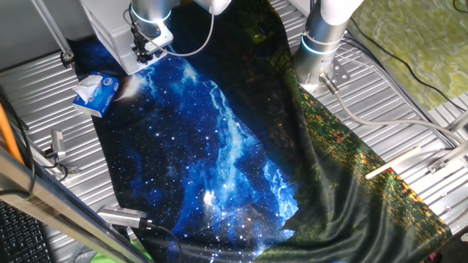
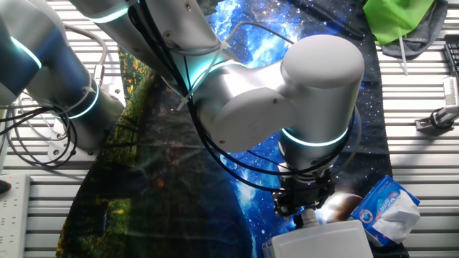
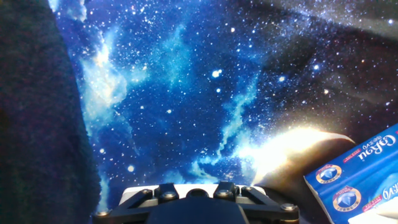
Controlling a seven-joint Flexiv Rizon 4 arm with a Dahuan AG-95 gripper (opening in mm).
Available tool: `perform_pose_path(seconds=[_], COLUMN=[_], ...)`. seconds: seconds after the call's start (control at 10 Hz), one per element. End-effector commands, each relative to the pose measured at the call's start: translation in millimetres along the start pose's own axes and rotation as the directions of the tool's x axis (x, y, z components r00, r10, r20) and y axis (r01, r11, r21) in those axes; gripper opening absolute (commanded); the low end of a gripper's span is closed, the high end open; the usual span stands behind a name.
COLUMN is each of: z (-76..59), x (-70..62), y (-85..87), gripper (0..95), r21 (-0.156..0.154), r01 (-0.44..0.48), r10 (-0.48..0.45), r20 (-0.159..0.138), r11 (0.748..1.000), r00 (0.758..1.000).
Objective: Grasp the handle and open the drawer
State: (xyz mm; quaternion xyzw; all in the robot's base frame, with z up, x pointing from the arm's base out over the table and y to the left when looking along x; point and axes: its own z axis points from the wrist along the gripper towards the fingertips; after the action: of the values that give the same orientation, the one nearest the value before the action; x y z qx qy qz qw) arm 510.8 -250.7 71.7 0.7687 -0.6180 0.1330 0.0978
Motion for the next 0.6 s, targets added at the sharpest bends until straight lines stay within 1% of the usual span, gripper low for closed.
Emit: perform_pose_path(seconds=[0.1, 0.3, 0.4, 0.5, 0.6], z=[0.6, 0.9, 0.9, 0.9, 0.9], x=[0.3, 0.5, 0.5, 0.5, 0.5], y=[-0.4, -0.3, -0.3, -0.3, -0.3], gripper=[38.0, 38.0, 19.0, 19.0, 0.0], r21=[0.002, 0.004, 0.004, 0.004, 0.004], r01=[0.000, 0.000, -0.006, -0.011, -0.014], r10=[0.000, 0.000, 0.006, 0.011, 0.014], r20=[-0.003, -0.002, -0.002, -0.002, -0.003], r11=[1.000, 1.000, 1.000, 1.000, 1.000], r00=[1.000, 1.000, 1.000, 1.000, 1.000])
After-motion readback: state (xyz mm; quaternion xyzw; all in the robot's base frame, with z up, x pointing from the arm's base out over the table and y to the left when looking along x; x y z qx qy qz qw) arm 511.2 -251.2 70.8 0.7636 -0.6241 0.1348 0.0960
